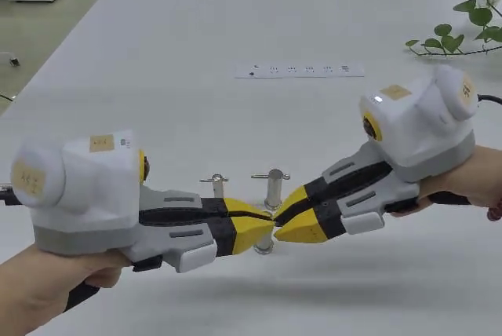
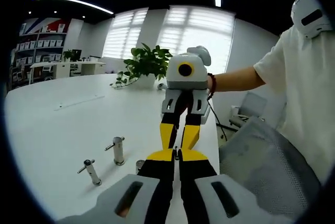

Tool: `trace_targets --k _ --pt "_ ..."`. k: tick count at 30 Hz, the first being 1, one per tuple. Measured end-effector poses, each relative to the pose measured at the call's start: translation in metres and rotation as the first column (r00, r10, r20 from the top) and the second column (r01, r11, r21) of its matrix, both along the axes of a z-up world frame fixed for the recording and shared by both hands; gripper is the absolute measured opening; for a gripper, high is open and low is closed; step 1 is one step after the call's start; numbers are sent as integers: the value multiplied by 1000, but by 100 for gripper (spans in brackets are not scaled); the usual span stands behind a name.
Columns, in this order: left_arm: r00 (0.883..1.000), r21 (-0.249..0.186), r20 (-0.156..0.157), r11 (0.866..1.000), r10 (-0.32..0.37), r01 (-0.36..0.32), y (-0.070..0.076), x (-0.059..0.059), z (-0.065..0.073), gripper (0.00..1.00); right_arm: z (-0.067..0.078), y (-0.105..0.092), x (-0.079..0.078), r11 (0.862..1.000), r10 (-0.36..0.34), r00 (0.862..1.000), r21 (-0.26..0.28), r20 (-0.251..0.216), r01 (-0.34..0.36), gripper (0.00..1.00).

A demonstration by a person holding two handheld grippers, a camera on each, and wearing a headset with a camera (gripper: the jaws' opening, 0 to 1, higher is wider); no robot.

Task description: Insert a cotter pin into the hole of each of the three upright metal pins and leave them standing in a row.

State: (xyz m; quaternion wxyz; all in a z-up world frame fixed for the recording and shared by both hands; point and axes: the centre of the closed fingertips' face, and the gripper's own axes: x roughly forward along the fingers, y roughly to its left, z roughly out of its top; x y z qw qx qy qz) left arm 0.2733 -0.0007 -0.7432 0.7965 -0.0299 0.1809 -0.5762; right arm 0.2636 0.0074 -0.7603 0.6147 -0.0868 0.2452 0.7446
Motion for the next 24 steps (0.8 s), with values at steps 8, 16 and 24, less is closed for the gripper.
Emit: trace_targets --k 8,16,24 --pt "1000 1 4 1000 -13 13 -1 -2 -1 0 -2 0 -5 1000 12 1000 2 -2 -12 6" --pt "1000 20 18 1000 -19 18 -3 -5 -4 1 -5 -2 -8 999 42 997 -27 69 -40 4" --pt "998 45 54 999 24 -27 0 2 -6 5 -6 -3 -3 998 32 993 -53 116 -26 3"
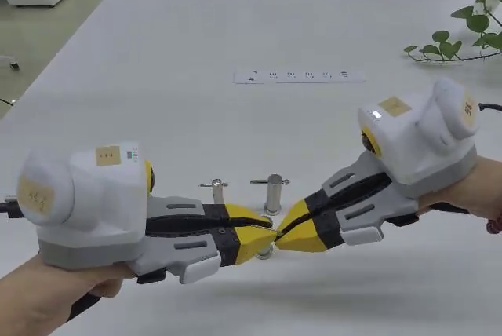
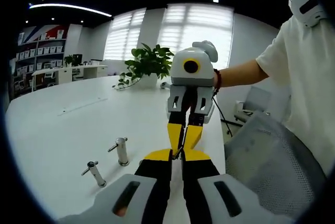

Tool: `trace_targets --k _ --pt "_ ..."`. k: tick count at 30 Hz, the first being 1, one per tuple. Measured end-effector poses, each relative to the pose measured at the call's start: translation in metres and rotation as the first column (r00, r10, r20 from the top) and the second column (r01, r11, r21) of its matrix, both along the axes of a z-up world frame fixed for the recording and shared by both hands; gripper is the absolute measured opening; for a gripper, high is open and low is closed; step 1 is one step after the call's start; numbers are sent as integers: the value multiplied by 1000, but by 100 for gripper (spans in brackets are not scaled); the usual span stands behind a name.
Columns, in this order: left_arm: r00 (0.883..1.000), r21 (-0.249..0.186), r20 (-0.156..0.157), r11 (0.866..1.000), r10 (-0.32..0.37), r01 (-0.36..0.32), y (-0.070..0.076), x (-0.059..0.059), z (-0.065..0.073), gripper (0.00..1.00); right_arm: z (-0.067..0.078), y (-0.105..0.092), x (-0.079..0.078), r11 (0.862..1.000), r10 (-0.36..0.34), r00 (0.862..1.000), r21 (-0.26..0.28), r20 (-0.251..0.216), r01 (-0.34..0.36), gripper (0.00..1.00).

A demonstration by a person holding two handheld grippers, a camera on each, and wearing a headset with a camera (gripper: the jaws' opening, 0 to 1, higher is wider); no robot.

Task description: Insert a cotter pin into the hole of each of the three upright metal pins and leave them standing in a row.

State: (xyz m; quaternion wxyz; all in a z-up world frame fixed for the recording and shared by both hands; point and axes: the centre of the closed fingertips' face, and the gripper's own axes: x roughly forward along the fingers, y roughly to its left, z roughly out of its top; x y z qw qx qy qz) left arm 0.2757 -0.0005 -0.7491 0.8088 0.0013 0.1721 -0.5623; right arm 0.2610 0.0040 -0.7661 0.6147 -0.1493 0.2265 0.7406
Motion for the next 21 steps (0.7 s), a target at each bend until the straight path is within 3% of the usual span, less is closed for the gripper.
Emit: trace_targets --k 4,12,15,21 --pt "1000 7 3 1000 21 -21 2 3 -1 6 0 -3 4 1000 -7 999 -19 31 8 3" --pt "997 50 30 996 75 -77 6 11 -8 22 -5 -12 13 998 -27 997 -63 71 31 3" --pt "992 62 47 991 113 -116 8 17 -11 27 -8 -15 16 996 -29 996 -78 86 36 3" --pt "982 87 65 980 176 -182 11 26 -20 28 -14 -23 24 992 -34 991 -115 128 49 3"
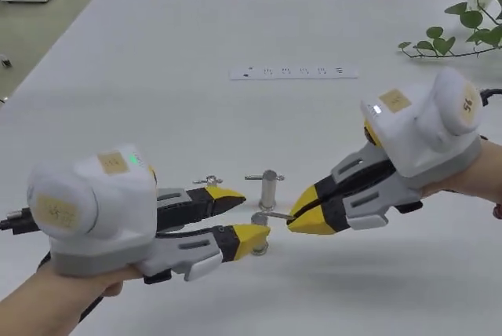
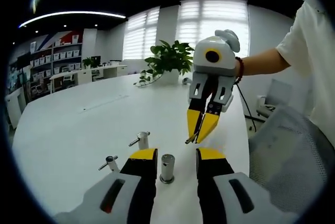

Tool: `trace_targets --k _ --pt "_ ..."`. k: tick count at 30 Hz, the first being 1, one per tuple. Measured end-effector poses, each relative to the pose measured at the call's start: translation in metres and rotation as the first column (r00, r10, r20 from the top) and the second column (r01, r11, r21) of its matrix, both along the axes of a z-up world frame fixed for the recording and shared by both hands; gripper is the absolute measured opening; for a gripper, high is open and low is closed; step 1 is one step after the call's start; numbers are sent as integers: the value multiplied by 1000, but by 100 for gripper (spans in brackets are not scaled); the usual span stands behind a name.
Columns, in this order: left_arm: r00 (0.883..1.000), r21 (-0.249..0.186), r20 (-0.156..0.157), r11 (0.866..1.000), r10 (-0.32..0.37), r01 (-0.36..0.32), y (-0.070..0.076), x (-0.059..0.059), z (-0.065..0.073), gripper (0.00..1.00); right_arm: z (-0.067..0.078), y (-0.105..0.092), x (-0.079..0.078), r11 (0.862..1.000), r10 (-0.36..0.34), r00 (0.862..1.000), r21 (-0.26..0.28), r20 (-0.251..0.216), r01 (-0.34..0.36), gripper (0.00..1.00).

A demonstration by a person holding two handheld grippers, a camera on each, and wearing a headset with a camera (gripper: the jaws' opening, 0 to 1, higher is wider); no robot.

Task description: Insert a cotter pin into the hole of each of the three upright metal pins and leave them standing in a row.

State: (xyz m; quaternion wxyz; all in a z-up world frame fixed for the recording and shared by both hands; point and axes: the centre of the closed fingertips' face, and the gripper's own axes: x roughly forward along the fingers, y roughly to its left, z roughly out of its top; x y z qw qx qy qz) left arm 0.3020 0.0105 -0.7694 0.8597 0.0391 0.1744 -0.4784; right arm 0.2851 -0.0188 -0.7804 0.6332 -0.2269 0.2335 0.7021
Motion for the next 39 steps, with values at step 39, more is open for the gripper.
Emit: trace_targets --k 39 --pt "999 148 -27 988 46 -42 -9 15 -46 13 -45 -12 28 982 55 993 -183 102 -35 3"
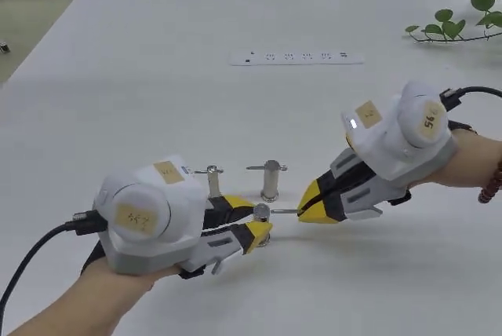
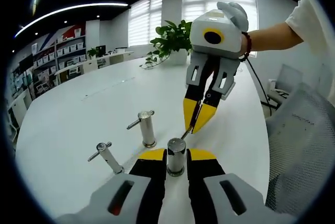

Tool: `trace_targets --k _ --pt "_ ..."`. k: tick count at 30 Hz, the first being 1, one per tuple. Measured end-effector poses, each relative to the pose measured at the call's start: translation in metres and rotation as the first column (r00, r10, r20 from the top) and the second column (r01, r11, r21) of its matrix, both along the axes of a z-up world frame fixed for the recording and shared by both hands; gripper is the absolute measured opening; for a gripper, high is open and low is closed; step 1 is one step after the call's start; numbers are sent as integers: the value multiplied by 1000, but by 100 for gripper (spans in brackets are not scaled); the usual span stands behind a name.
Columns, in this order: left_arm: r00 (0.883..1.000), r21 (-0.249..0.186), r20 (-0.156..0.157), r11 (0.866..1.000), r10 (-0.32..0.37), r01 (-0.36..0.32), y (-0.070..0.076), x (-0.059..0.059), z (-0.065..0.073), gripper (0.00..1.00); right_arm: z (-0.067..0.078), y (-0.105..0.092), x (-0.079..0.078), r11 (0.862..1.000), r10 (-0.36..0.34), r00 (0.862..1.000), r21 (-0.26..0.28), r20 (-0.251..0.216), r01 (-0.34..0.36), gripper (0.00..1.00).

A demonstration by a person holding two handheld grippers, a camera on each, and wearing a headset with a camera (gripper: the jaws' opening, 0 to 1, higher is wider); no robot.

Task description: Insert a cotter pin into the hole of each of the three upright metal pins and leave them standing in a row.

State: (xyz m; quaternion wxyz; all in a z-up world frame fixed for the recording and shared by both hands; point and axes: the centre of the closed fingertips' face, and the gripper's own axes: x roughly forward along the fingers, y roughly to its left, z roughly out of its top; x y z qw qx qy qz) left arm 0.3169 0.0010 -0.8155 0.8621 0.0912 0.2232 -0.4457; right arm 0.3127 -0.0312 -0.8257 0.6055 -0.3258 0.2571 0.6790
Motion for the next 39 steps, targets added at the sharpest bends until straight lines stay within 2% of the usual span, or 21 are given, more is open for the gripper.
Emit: trace_targets --k 7,21,33,39 --pt "1000 1 8 1000 -2 2 -1 2 -1 12 -1 1 1 1000 15 1000 -10 3 -15 3" --pt "1000 -24 11 999 -22 22 -1 2 -2 12 1 4 2 997 67 997 -33 29 -66 3" --pt "1000 -57 -2 998 -16 16 -2 2 -2 12 2 16 0 996 61 998 -72 29 -58 3" --pt "1000 -81 -24 997 -11 9 -4 1 -2 12 2 21 -2 994 76 996 -80 40 -73 3"
